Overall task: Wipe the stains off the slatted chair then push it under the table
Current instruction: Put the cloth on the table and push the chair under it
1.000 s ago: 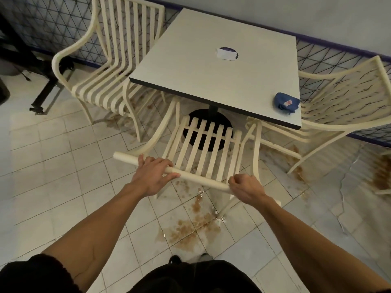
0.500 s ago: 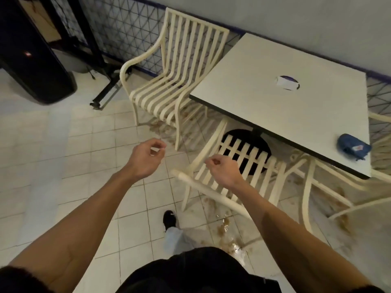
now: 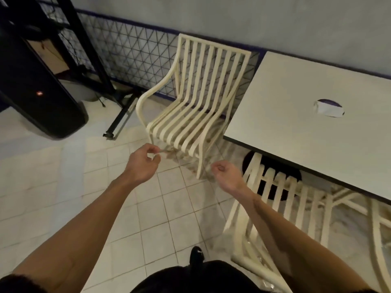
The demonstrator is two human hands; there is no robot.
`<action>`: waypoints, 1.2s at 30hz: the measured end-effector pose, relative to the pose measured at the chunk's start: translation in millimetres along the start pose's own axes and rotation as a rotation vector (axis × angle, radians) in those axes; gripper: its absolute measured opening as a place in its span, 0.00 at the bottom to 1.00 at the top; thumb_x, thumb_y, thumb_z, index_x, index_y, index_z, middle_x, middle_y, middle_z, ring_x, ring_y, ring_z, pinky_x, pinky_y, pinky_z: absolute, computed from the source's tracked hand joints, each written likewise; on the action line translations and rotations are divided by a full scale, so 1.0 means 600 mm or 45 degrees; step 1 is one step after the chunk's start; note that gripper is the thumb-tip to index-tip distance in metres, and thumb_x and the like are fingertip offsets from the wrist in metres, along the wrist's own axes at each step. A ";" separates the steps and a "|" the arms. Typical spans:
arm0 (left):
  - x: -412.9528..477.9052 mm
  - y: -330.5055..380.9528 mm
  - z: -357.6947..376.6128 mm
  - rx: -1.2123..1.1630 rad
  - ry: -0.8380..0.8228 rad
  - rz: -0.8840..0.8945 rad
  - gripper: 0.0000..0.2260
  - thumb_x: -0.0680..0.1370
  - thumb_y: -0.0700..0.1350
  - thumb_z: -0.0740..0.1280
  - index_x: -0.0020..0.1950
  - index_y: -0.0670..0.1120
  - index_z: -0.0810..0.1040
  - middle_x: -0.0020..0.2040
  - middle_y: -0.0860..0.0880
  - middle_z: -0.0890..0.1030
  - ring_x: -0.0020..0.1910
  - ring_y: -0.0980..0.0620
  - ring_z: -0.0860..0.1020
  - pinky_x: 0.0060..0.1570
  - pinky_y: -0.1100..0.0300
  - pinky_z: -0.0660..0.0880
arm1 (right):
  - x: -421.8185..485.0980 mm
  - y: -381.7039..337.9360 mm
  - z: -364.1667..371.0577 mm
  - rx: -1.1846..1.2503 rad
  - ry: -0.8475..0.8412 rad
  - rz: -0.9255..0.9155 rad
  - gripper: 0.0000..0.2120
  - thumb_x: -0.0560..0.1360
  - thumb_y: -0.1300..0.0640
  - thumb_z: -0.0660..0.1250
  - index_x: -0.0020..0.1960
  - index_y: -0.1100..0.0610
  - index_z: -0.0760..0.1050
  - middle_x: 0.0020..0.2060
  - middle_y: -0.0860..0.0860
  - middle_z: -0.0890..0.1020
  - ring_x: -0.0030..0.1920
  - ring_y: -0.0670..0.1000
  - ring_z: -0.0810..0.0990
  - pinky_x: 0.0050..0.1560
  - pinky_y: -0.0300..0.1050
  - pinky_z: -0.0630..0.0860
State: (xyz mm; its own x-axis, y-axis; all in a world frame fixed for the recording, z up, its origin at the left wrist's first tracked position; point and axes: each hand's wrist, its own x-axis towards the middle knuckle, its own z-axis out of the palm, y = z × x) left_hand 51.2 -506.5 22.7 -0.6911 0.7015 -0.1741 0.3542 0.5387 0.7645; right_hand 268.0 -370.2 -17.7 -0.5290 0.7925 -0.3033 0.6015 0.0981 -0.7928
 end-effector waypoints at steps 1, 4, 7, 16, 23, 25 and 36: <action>0.024 -0.006 -0.010 0.008 0.004 -0.017 0.07 0.79 0.44 0.65 0.57 0.51 0.76 0.57 0.54 0.77 0.42 0.58 0.77 0.35 0.69 0.69 | 0.014 -0.012 0.009 0.008 0.009 0.014 0.10 0.80 0.56 0.62 0.57 0.54 0.80 0.47 0.44 0.79 0.48 0.45 0.78 0.34 0.22 0.67; 0.090 -0.028 -0.031 0.024 -0.033 -0.044 0.10 0.79 0.45 0.65 0.60 0.50 0.75 0.59 0.53 0.76 0.48 0.53 0.78 0.40 0.67 0.69 | 0.059 -0.044 0.042 0.012 0.037 0.074 0.10 0.79 0.55 0.63 0.58 0.55 0.79 0.47 0.46 0.80 0.47 0.46 0.78 0.40 0.30 0.70; 0.160 -0.053 -0.049 0.070 -0.132 -0.075 0.15 0.80 0.46 0.65 0.66 0.48 0.73 0.63 0.50 0.75 0.57 0.48 0.76 0.52 0.61 0.69 | 0.116 -0.076 0.081 0.037 0.038 0.154 0.11 0.79 0.55 0.63 0.59 0.54 0.78 0.44 0.46 0.80 0.50 0.50 0.80 0.49 0.41 0.75; 0.386 -0.111 -0.152 0.212 -0.305 0.017 0.21 0.81 0.49 0.62 0.74 0.47 0.67 0.72 0.45 0.71 0.69 0.44 0.70 0.67 0.54 0.66 | 0.252 -0.155 0.168 0.089 0.155 0.299 0.19 0.81 0.52 0.60 0.71 0.57 0.69 0.63 0.55 0.77 0.52 0.49 0.77 0.46 0.39 0.74; 0.556 -0.121 -0.174 0.300 -0.390 0.011 0.21 0.82 0.50 0.61 0.74 0.47 0.67 0.71 0.45 0.72 0.69 0.43 0.70 0.68 0.53 0.65 | 0.348 -0.173 0.197 0.192 0.215 0.506 0.20 0.80 0.53 0.61 0.69 0.57 0.69 0.62 0.56 0.77 0.59 0.56 0.78 0.61 0.54 0.76; 0.606 -0.122 -0.167 0.346 -0.415 0.026 0.20 0.82 0.50 0.61 0.74 0.48 0.68 0.71 0.45 0.72 0.68 0.43 0.71 0.67 0.53 0.65 | 0.392 -0.169 0.200 0.236 0.225 0.568 0.20 0.80 0.53 0.62 0.69 0.58 0.69 0.61 0.57 0.77 0.58 0.57 0.78 0.60 0.53 0.77; 0.919 -0.130 -0.067 0.192 -0.389 -0.236 0.18 0.82 0.48 0.62 0.71 0.46 0.71 0.70 0.44 0.71 0.67 0.42 0.71 0.69 0.46 0.67 | 0.660 -0.088 0.182 0.324 0.459 0.971 0.29 0.80 0.51 0.62 0.76 0.57 0.57 0.71 0.59 0.65 0.62 0.59 0.75 0.58 0.50 0.75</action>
State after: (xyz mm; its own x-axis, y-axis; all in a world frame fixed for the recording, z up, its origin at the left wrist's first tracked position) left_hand -382.9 -180.3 -108.0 -0.5404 0.6803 -0.4951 0.3456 0.7160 0.6066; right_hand -38.6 -127.1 -153.7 0.2096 0.7332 -0.6469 0.5396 -0.6385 -0.5488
